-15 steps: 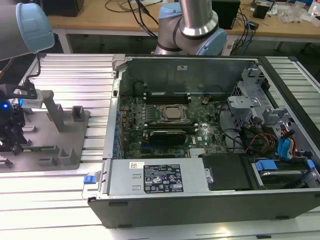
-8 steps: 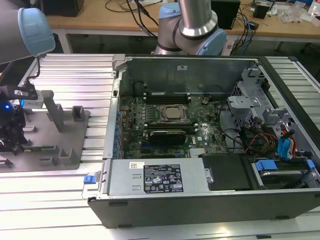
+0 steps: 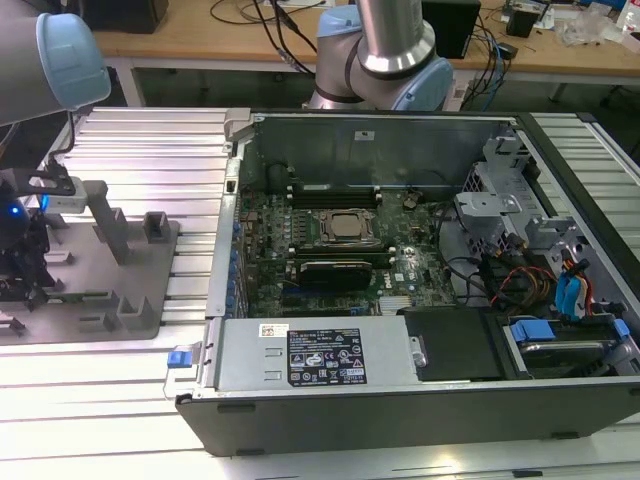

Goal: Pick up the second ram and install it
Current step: 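Pick up the second ram and move it above second insertion slot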

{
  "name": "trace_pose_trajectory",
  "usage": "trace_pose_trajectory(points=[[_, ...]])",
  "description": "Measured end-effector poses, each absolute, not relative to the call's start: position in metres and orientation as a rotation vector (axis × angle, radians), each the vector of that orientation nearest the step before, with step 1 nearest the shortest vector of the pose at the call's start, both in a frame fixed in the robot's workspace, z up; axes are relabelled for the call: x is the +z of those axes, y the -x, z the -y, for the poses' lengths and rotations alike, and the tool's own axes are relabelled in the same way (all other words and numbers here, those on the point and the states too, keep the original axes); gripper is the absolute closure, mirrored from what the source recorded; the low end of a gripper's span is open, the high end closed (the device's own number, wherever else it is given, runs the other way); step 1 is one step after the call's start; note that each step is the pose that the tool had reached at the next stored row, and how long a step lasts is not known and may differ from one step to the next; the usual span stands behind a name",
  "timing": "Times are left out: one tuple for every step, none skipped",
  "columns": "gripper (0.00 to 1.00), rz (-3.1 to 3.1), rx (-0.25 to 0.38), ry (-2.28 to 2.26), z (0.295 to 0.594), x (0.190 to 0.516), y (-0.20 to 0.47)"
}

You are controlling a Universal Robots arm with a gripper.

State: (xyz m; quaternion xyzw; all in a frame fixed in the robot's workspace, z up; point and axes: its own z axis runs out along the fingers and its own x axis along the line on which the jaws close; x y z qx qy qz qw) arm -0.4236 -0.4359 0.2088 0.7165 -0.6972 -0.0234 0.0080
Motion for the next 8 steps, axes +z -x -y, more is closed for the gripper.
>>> trace_pose_trajectory(points=[[0.72, 2.179, -0.073, -2.239, 0.436, 0.2089, 0.4236], [0.72, 2.179, -0.073, -2.239, 0.4359, 0.2091, 0.4236], [0.72, 2.178, -0.073, -2.239, 0.4363, 0.2094, 0.4237], [0.72, 2.179, -0.073, -2.239, 0.4376, 0.2091, 0.4237], [0.72, 2.179, -0.073, -2.239, 0.4376, 0.2091, 0.4236], [0.72, 2.179, -0.073, -2.239, 0.4377, 0.209, 0.4236], [0.72, 2.179, -0.073, -2.239, 0.4377, 0.209, 0.4236], [0.81, 2.179, -0.073, -2.239, 0.4377, 0.2089, 0.4236]])
